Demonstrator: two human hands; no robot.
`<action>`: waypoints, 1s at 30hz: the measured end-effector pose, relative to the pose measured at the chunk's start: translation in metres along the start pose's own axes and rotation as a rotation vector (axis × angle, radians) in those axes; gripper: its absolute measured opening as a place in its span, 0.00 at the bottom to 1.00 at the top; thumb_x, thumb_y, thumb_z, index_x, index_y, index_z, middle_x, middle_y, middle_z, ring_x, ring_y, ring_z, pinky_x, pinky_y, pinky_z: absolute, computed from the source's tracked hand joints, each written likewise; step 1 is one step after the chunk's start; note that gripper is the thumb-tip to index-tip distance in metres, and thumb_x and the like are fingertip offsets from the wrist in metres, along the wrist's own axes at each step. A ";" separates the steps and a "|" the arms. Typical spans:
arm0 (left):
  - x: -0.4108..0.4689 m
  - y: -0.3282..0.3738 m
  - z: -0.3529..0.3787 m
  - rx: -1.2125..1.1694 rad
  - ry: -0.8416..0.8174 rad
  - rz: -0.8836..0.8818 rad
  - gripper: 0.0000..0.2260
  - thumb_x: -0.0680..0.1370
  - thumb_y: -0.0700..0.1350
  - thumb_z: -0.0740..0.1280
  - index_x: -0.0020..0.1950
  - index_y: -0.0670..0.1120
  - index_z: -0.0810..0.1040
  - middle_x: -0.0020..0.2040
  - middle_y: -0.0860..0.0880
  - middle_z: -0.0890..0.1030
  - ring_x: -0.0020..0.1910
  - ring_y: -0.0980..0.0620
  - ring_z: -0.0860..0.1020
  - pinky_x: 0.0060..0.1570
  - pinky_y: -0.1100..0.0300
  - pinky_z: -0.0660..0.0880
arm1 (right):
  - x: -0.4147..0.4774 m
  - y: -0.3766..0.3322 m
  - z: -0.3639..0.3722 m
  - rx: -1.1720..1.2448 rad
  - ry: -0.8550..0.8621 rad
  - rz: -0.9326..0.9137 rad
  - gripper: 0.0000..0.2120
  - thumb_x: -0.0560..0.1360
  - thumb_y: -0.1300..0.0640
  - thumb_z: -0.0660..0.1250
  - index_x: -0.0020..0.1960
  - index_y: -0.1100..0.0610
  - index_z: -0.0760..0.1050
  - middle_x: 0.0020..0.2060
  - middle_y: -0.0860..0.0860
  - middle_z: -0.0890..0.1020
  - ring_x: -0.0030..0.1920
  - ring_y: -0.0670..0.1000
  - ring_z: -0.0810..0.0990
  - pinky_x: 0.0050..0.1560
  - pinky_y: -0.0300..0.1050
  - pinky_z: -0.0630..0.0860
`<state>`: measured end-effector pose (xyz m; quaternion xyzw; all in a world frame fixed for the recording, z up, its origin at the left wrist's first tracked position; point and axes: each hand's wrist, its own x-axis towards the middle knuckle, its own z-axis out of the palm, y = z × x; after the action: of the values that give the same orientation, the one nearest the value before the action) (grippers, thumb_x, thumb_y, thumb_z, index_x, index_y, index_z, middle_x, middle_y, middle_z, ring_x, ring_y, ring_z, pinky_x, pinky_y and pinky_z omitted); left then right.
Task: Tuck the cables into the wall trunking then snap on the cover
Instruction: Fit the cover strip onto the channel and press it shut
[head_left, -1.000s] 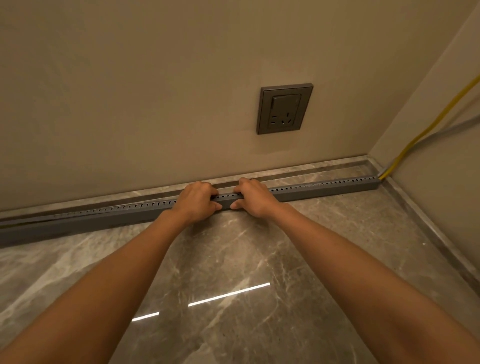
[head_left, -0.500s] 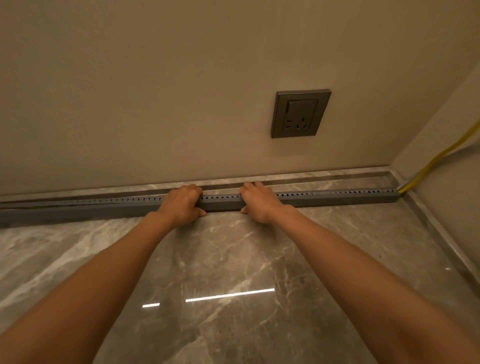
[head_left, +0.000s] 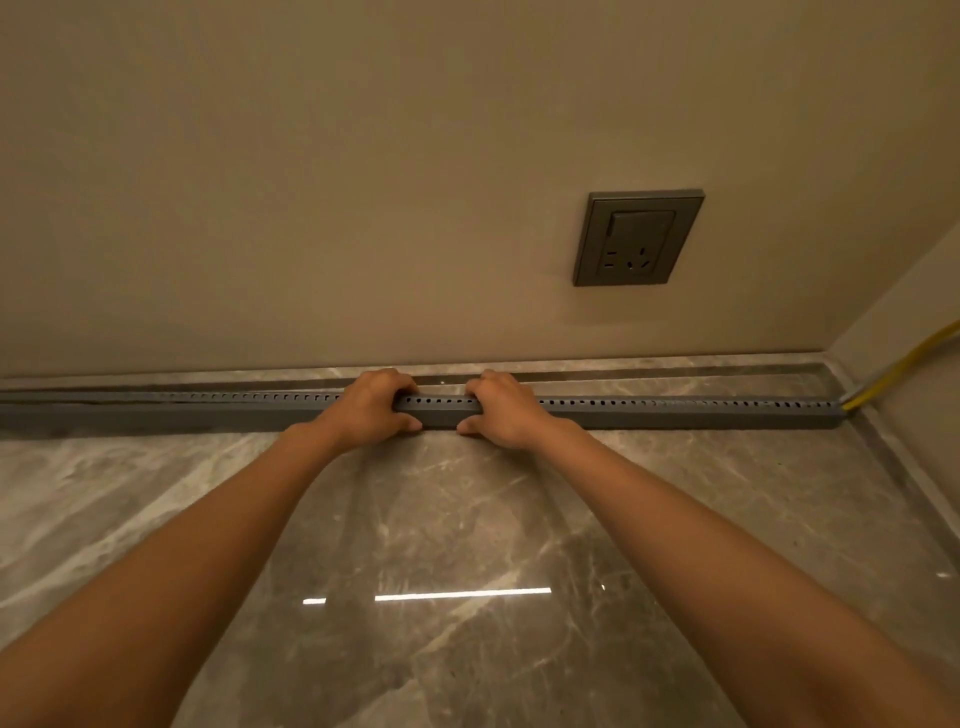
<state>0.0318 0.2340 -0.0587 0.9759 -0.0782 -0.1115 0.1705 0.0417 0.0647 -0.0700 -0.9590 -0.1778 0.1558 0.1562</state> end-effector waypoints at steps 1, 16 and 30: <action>-0.001 -0.004 -0.003 -0.021 0.004 -0.002 0.18 0.71 0.42 0.73 0.59 0.39 0.77 0.58 0.40 0.80 0.56 0.44 0.76 0.53 0.57 0.71 | 0.001 -0.002 0.000 0.015 0.000 0.005 0.18 0.75 0.52 0.67 0.60 0.62 0.73 0.62 0.59 0.73 0.64 0.59 0.70 0.61 0.52 0.70; -0.009 -0.056 -0.011 0.109 0.046 0.077 0.16 0.76 0.48 0.67 0.61 0.43 0.76 0.59 0.42 0.78 0.58 0.43 0.75 0.55 0.52 0.72 | 0.023 -0.069 0.023 0.007 0.110 0.084 0.20 0.75 0.50 0.67 0.63 0.60 0.73 0.62 0.58 0.74 0.64 0.58 0.70 0.64 0.52 0.68; -0.007 -0.057 -0.010 0.173 0.096 0.108 0.15 0.75 0.49 0.67 0.57 0.42 0.79 0.55 0.42 0.80 0.55 0.41 0.76 0.50 0.53 0.73 | 0.026 -0.078 0.026 -0.096 0.109 0.113 0.19 0.76 0.54 0.66 0.63 0.61 0.71 0.63 0.58 0.72 0.64 0.59 0.69 0.64 0.53 0.67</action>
<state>0.0340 0.2917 -0.0677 0.9856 -0.1317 -0.0481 0.0947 0.0325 0.1504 -0.0726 -0.9809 -0.1221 0.1034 0.1104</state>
